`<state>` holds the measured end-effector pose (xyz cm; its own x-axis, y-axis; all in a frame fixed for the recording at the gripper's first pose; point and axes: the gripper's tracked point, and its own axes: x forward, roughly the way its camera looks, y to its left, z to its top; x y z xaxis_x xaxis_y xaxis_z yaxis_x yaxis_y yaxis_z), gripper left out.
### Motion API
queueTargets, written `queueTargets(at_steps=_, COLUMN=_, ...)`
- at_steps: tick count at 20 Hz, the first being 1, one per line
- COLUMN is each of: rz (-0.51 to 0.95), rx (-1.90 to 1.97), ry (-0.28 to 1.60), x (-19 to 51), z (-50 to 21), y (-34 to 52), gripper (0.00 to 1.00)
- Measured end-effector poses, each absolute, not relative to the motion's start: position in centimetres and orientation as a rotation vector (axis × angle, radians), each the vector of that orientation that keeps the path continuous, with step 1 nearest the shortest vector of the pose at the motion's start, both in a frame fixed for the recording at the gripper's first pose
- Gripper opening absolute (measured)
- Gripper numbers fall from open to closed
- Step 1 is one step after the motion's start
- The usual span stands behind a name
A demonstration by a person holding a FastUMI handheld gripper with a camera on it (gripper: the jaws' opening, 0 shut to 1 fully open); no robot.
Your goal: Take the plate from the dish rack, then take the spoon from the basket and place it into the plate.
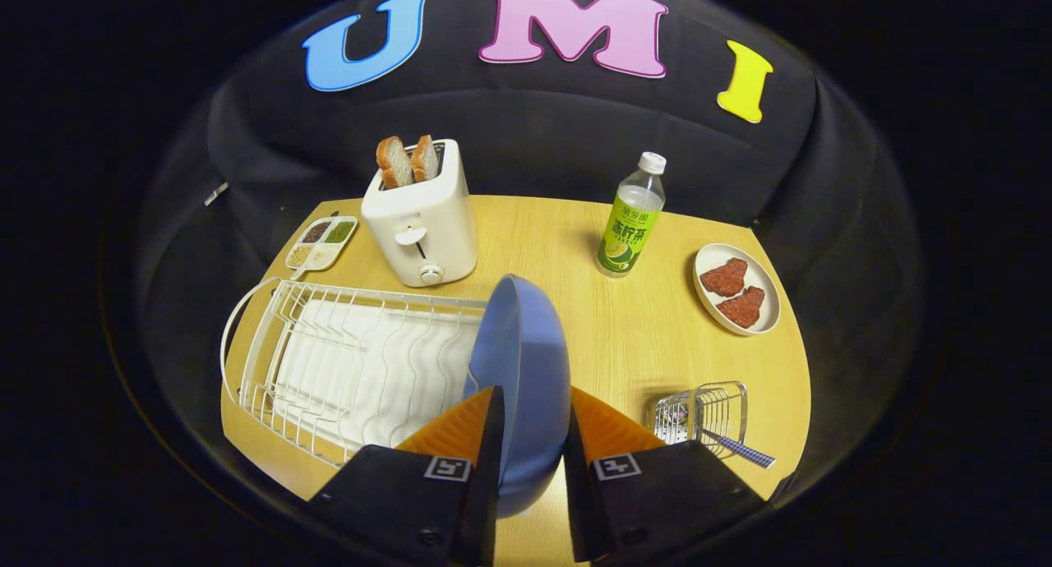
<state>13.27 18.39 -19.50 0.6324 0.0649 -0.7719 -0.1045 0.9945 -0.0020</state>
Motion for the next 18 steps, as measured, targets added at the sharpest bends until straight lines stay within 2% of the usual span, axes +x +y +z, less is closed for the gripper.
queueTargets(at_steps=4, rz=0.015, rx=-0.04, ry=0.832, x=13.7, z=-18.9, y=18.2, gripper=0.3)
queueTargets(at_steps=8, rz=-0.028, rx=-0.047, ry=0.784, x=14.1, z=-17.6, y=18.1, gripper=0.29)
queueTargets(at_steps=10, rz=-0.054, rx=-0.113, ry=0.708, x=14.9, z=-16.5, y=16.8, gripper=0.25)
queueTargets(at_steps=18, rz=-0.143, rx=-0.185, ry=0.634, x=15.1, z=-15.2, y=16.6, gripper=0.23)
